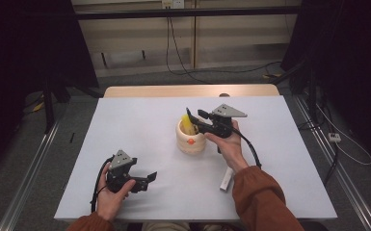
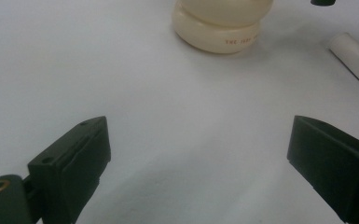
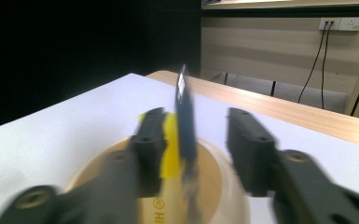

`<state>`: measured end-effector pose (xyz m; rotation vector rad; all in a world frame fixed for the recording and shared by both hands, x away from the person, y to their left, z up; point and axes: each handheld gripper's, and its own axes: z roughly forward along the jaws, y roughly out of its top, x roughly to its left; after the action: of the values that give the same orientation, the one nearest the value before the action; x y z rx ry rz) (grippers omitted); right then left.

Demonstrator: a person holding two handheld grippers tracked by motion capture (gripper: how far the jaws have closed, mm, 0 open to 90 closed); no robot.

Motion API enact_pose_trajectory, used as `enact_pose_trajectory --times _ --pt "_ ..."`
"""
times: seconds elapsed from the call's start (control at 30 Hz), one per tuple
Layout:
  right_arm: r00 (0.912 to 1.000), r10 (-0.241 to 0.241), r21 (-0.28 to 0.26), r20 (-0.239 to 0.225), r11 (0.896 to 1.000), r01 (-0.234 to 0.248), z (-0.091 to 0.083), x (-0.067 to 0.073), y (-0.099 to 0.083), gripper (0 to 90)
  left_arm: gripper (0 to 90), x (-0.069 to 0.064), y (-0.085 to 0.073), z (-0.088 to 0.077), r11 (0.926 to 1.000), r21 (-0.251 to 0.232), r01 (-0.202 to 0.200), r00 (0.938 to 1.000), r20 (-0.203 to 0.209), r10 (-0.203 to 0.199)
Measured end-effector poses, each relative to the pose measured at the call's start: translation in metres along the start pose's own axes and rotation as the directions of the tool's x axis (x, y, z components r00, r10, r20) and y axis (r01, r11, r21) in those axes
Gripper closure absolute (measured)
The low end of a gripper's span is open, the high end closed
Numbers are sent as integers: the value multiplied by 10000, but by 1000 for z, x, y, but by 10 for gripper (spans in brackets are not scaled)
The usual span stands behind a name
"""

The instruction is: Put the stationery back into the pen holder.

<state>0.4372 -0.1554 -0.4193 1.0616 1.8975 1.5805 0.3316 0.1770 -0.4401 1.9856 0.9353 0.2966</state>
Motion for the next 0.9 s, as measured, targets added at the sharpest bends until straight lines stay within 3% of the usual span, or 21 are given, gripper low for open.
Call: enact_pose_trajectory --times 0.13,0.3,0.53,0.9 --pt "10000 -5 -116 45 9999 5 -2 1 2 374 59 0 0 0 10000 11 3 10000 2 -3" --pt "9998 -203 195 8 9996 203 -6 2 4 257 59 0 0 0 10000 7 3 10000 4 -3" --pt "9996 -196 339 211 9992 188 -19 -2 4 137 60 -1 0 1 10000 3 38 10000 -19 -38" --pt "9979 -273 405 582 9989 250 -57 -4 0 87 61 -1 -1 2 9999 9 110 9999 -55 -110"
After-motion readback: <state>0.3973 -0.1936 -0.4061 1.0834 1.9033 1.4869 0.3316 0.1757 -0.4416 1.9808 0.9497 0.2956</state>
